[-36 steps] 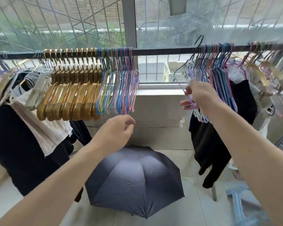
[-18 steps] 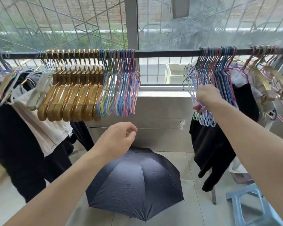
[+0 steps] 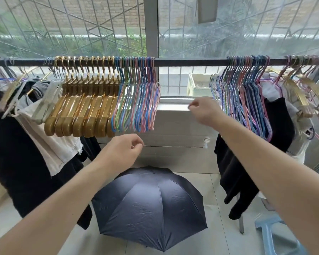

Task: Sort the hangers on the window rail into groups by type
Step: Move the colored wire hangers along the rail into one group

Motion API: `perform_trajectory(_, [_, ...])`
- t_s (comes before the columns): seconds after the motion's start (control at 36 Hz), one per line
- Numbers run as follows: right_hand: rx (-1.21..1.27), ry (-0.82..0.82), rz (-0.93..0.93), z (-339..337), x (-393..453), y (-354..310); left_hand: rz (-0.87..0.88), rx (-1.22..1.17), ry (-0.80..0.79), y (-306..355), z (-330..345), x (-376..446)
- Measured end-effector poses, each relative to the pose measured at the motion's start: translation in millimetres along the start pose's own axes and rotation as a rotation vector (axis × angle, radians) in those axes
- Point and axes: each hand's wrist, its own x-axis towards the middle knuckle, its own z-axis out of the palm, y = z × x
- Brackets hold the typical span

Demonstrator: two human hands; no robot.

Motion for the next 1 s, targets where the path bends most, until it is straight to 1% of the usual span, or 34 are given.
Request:
perform_trajectory(0.06, [0.104, -0.103, 0.007, 19, 2, -18, -0.007, 0.033, 0.017, -4, -10, 3])
perform_trajectory(0.11, [0.274, -0.186, 0.071, 37, 7, -33, -0.009, 0.076, 0.016, -7, -18, 8])
perform_trajectory(0.17, [0.384, -0.239, 0.137, 54, 14, -47, -0.014, 0.118, 0.012, -10, -27, 14])
perform_trajectory(0.25, [0.479, -0.253, 0.256, 78, 24, -65, -0.021, 0.163, 0.019, -15, -44, 24])
perform_trajectory(0.33, [0.623, -0.277, 0.402, 96, 26, -71, -0.025, 0.132, 0.005, -20, -57, 32])
perform_trajectory(0.42, [0.687, -0.278, 0.454, 103, 25, -72, -0.046, 0.090, -0.016, -24, -71, 43])
perform_trajectory(0.47, [0.677, -0.246, 0.473, 105, 25, -73, -0.055, 0.084, -0.035, -24, -83, 50])
perform_trajectory(0.56, [0.579, -0.174, 0.420, 98, 22, -74, -0.047, 0.064, -0.021, -18, -101, 60])
perform_trajectory(0.67, [0.355, 0.077, 0.222, 78, 10, -80, -0.016, 0.035, 0.024, -11, -124, 78])
perform_trajectory(0.72, [0.308, 0.198, 0.127, 69, 5, -86, 0.010, 0.045, 0.026, -9, -132, 88])
perform_trajectory(0.78, [0.270, 0.276, 0.050, 59, 3, -92, 0.036, 0.085, 0.032, -6, -139, 97])
perform_trajectory(0.86, [0.196, 0.297, 0.047, 44, 6, -104, 0.080, 0.140, 0.025, -2, -148, 108])
perform_trajectory(1.0, [0.138, 0.302, 0.114, 15, 36, -119, 0.134, 0.273, 0.020, 7, -163, 125])
